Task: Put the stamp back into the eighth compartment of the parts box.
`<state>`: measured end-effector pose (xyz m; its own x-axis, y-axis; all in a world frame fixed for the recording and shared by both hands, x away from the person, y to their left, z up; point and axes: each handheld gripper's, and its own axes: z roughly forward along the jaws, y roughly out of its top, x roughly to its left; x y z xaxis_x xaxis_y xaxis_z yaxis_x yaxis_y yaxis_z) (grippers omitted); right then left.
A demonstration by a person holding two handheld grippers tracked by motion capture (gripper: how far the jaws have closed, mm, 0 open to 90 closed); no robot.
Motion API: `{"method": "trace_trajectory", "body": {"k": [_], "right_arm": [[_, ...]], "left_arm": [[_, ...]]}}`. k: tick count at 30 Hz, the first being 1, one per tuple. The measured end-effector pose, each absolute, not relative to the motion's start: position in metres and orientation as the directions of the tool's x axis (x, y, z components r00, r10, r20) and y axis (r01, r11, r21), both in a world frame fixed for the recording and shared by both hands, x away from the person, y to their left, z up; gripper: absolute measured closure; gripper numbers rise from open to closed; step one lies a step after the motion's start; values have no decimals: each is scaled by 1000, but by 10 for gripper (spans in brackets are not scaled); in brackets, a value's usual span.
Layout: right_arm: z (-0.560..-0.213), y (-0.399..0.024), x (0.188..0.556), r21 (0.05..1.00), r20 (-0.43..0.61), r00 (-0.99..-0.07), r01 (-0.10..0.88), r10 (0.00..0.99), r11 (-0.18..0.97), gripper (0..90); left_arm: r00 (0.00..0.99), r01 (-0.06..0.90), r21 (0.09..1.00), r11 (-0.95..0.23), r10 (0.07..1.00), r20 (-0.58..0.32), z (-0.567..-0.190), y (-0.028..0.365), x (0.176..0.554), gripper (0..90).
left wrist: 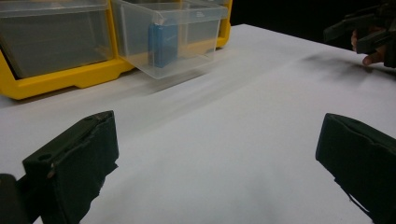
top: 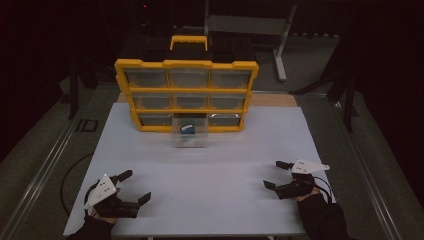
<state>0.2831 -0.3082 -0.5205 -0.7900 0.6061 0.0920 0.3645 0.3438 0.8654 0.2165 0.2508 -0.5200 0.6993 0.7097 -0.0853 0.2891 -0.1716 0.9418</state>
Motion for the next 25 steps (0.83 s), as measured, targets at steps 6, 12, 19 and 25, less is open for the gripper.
{"method": "trace_trajectory", "body": {"k": [6, 12, 19, 25], "right_arm": [[-521, -302, 282, 860, 81, -804, 355, 590, 366, 85], [-520, -300, 282, 861, 84, -806, 355, 585, 365, 85], [-521, -299, 282, 857, 86, -811, 356, 579, 372, 85], [-522, -298, 282, 856, 90, -813, 358, 575, 372, 85]], "left_arm": [[700, 289, 942, -171, 708, -86, -520, 251, 217, 4], [703, 288, 941, -176, 707, -83, -520, 251, 216, 4], [703, 288, 941, -177, 707, -82, -520, 251, 216, 4], [702, 289, 941, -177, 707, -83, -521, 251, 216, 4]]}}
